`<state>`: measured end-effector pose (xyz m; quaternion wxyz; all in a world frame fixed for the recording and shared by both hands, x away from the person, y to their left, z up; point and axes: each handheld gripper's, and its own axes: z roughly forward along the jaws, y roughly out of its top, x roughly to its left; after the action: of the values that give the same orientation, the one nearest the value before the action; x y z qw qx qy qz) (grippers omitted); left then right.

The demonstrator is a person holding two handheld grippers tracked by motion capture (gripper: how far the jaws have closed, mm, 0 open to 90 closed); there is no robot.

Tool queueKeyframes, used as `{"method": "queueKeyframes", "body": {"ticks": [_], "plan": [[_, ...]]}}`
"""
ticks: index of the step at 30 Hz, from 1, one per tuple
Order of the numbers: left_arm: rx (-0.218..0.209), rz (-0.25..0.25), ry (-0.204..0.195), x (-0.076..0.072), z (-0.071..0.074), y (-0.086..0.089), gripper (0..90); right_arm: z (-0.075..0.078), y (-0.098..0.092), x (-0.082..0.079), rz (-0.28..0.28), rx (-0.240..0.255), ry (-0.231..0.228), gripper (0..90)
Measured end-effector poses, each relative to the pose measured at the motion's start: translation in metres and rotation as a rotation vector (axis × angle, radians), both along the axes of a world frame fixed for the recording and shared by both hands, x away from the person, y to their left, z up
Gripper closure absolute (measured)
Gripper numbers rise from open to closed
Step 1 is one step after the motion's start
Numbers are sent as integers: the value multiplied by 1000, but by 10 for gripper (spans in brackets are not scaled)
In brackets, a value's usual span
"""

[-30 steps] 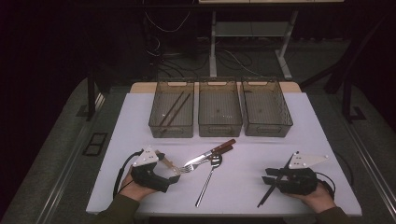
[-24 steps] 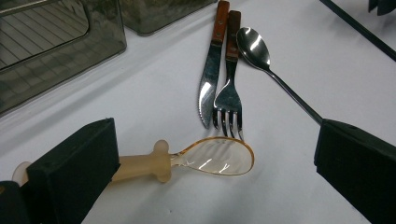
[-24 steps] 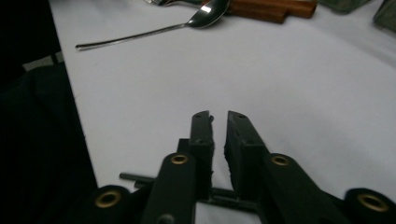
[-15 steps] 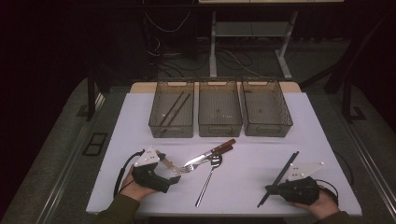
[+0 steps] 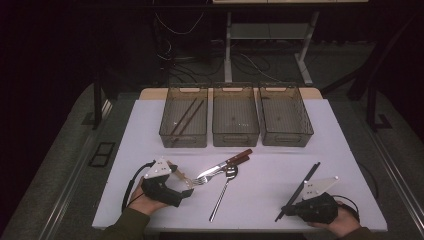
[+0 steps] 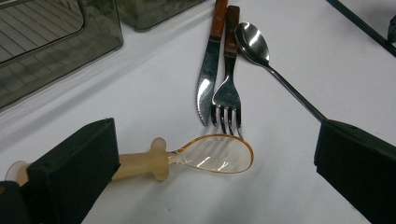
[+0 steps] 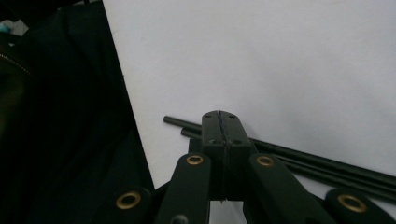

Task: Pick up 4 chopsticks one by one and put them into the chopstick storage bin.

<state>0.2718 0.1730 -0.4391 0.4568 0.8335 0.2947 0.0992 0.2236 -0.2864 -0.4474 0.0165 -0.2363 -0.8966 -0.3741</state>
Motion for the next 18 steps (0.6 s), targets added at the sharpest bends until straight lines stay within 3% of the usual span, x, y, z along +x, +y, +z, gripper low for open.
{"method": "queueKeyframes", "body": {"ticks": [18], "plan": [[8, -1, -4, 0, 0, -1, 0, -2, 9, 6, 3, 0, -8, 898]]}}
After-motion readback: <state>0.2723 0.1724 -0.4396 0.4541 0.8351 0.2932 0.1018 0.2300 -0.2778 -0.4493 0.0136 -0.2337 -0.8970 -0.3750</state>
